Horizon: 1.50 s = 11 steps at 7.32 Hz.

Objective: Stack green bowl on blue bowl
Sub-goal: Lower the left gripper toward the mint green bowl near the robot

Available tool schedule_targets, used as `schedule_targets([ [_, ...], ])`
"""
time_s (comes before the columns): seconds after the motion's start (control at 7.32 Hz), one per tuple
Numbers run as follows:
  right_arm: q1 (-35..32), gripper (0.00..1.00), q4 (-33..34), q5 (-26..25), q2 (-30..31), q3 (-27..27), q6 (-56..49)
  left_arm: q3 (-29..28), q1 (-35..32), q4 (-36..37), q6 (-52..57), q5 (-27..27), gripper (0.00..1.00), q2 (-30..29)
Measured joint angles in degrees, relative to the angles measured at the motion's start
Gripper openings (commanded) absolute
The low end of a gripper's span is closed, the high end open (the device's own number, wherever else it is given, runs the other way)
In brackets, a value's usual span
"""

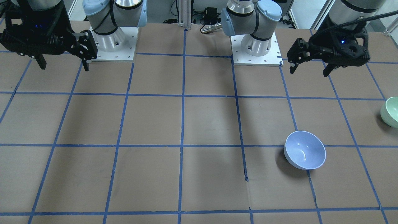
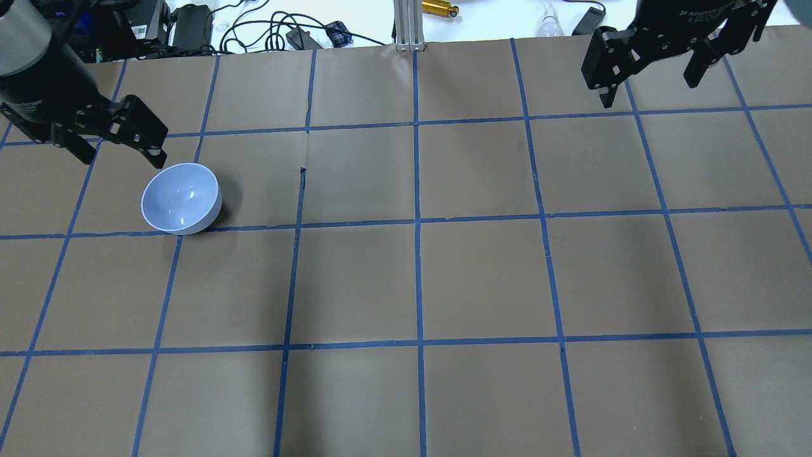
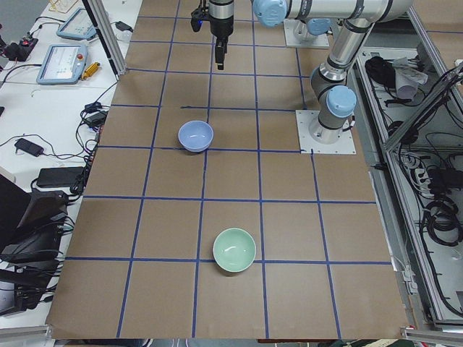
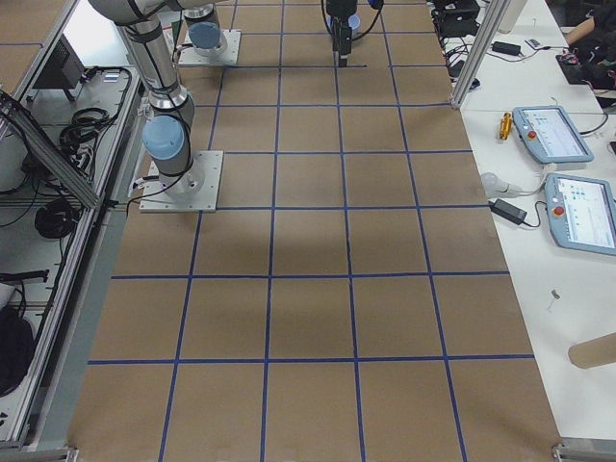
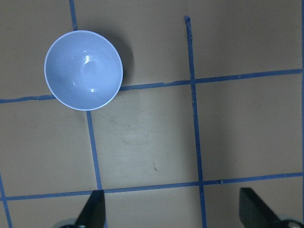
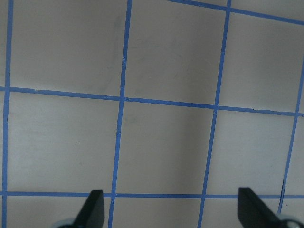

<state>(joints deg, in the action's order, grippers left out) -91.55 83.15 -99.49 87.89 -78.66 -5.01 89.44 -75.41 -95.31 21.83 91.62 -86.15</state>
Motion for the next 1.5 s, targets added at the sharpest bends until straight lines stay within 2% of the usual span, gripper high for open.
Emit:
schedule_targets([
  [0.27,0.02,1.0,0.0,0.0,0.0,0.0,0.0,1.24,10.84,-2.05,16.38,-0.1,1.0,0.39],
  [0.55,0.04,1.0,0.0,0.0,0.0,0.0,0.0,3.81,24.85,-1.68,34.92,-0.52,1.0,0.13],
  [1.09,-0.01,1.0,0.0,0.0,0.0,0.0,0.0,10.12,43.04,11.57,69.85,-0.25,1.0,-3.07],
  [1.5,0.01,1.0,0.0,0.0,0.0,0.0,0.0,12.35,52.68,23.77,94.21,-0.76,1.0,-9.66],
])
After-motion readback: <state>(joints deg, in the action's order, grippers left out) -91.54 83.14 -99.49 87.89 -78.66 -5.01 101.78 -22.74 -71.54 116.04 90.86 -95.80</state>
